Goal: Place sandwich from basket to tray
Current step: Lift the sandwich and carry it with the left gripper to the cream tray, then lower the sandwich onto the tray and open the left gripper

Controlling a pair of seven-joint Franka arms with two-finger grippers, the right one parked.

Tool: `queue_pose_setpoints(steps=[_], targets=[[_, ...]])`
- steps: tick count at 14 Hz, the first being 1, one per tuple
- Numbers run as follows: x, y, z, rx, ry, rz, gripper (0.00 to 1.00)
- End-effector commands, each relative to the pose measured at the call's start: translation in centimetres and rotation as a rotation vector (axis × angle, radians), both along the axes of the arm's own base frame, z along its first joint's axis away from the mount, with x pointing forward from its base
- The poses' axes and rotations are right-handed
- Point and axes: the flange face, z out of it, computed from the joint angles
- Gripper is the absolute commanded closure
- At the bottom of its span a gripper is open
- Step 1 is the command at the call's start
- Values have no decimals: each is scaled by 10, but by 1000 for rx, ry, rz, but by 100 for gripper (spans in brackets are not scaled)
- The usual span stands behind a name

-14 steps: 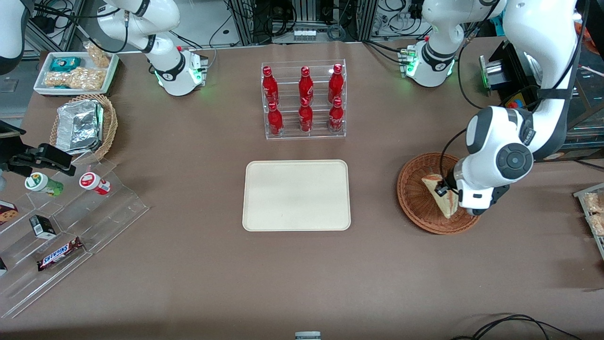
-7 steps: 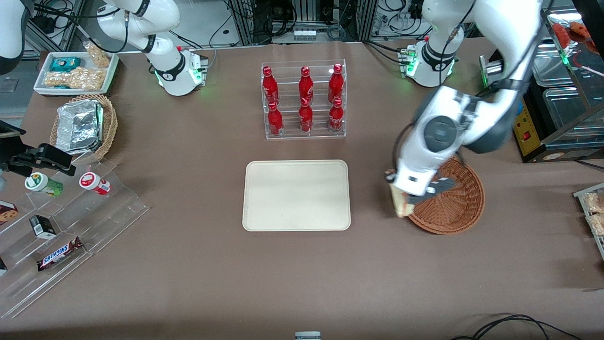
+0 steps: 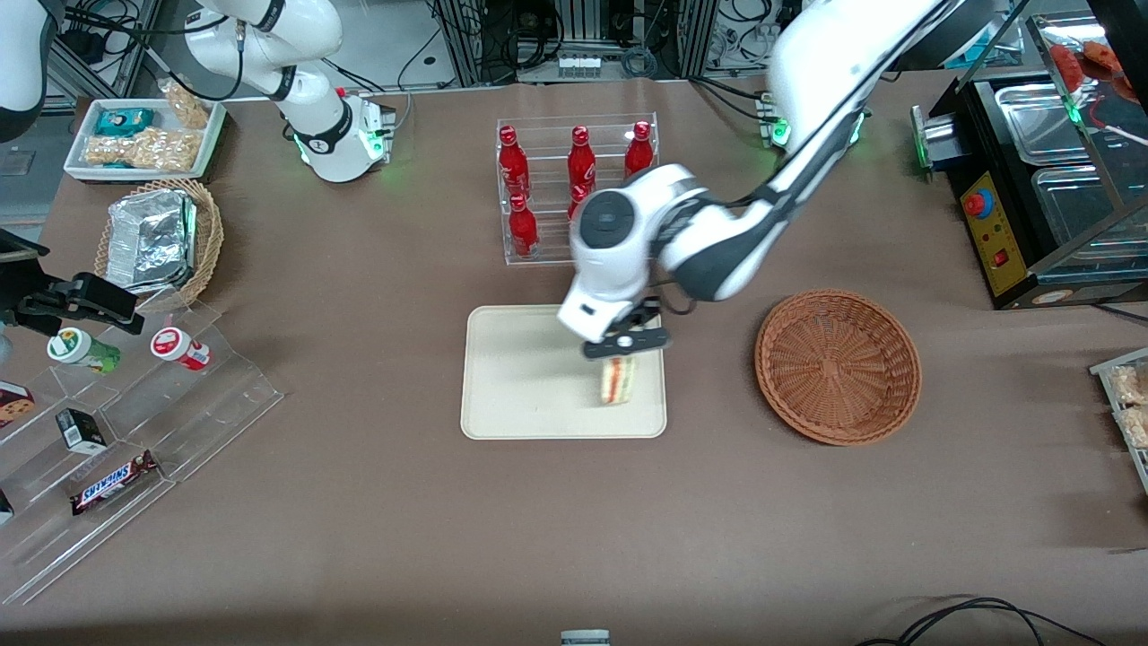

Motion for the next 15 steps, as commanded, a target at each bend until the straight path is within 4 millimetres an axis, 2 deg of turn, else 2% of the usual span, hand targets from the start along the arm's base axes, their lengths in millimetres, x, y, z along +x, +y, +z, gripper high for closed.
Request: queue_pose_setpoints(steps=[1,2,3,4,5,6,7,8,9,11,12,13,15], targets=[[17,-34,-22,-5,-31,43,86],[15,-46,-24,-20,-30,38,86],[7,-60,-29,-26,-30,27,82],[9,-64,-35,-15,-42,28,80],[6,-69,-46,11,-62,20,72],[6,-69,-53,29,-73,19,58],[6,-69,-58,34,-74,22,36],[5,-70,-61,39,-77,27,10],[3,-72,-59,39,-83,26,0],[8,-67,-51,46,-94,46,0],[12,-63,-39,48,-104,72,0],[14,-58,-25,61,-105,83,0],[34,-31,20,79,-115,130,0]])
